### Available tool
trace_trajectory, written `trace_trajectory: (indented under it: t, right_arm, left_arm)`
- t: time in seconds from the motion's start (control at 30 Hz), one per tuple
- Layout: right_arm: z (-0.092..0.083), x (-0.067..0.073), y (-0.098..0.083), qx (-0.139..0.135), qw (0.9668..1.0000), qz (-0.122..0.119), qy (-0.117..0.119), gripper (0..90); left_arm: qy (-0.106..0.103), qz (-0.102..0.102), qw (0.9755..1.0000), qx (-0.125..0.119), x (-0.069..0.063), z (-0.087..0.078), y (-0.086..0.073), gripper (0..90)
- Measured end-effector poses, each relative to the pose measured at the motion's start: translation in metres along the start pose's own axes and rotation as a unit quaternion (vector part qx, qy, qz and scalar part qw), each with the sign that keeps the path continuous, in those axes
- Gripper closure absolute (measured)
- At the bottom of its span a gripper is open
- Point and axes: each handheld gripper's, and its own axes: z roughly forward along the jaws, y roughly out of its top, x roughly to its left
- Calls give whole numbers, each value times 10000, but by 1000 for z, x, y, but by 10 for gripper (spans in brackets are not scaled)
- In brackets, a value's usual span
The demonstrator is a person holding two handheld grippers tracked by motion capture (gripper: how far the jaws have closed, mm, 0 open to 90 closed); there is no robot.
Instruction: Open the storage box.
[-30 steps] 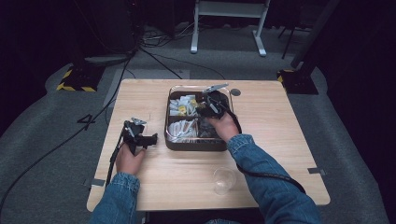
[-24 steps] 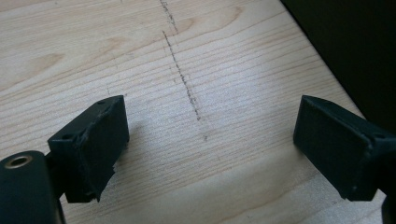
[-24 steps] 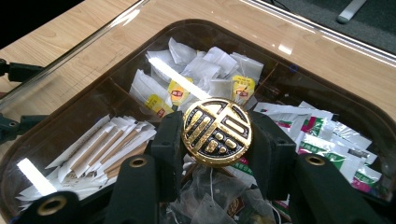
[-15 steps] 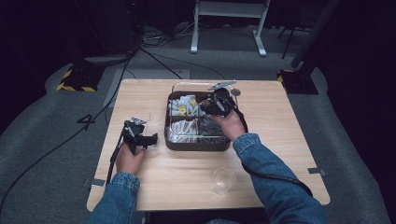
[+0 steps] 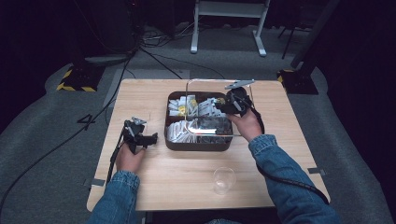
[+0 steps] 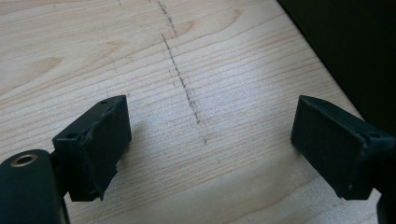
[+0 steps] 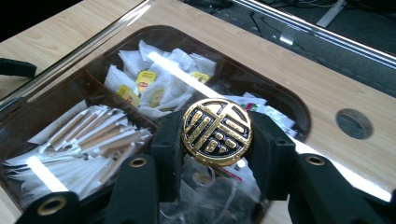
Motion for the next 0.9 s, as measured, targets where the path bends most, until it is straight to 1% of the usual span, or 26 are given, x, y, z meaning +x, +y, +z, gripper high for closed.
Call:
trace_trajectory:
  t: [0.07,0.1,0.2,0.23,0.33,0.37,0.43,0.47,0.53,0.57,0.63,0.7,0.77,0.83,0.9]
  right_arm:
    - [-2,-2,-1,-7,10000,11,-21,579]
    - [-8,-8,-3,5,10000,1,-79,580]
    - [-12,-13,-5,8,9999,5,-124,579]
    - [-15,-16,-6,7,9999,14,-153,580]
    - [-22,-26,-10,-25,9997,100,-207,580]
    - [-27,-32,-12,-41,9996,143,-244,579]
    - [-29,-34,-13,-36,9995,159,-263,580]
    - [-34,-40,-15,-36,9993,186,-327,580]
    - [-36,-42,-16,-40,9992,196,-350,580]
    - [-41,-48,-18,-52,9990,227,-387,579]
    - [-43,-50,-19,-65,9989,247,-396,579]
    - [-47,-55,-20,-69,9988,260,-421,579]
    - [-51,-60,-23,-56,9986,206,-483,579]
    - [-54,-65,-26,-60,9984,207,-531,580]
    - [-55,-66,-27,-68,9983,225,-540,580]
  left_arm:
    - [1,-1,10000,-1,0,0,0,127]
    - [5,-1,10000,0,0,0,0,129]
    - [7,3,10000,-6,0,0,0,130]
    - [8,24,10000,6,0,0,0,132]
    - [8,16,10000,0,0,0,0,132]
    - [7,15,10000,-1,0,0,0,132]
    - [8,17,10000,-1,0,0,0,132]
    - [9,27,10000,6,0,0,0,132]
    - [9,26,10000,4,0,0,0,132]
    - [9,0,10000,-6,0,0,0,133]
    - [11,1,10000,-6,0,0,0,134]
    - [15,-1,10000,-7,0,0,0,134]
    - [24,4,10000,-10,0,0,0,137]
    - [25,2,10000,-12,0,0,0,137]
    - [26,1,10000,-11,0,0,0,137]
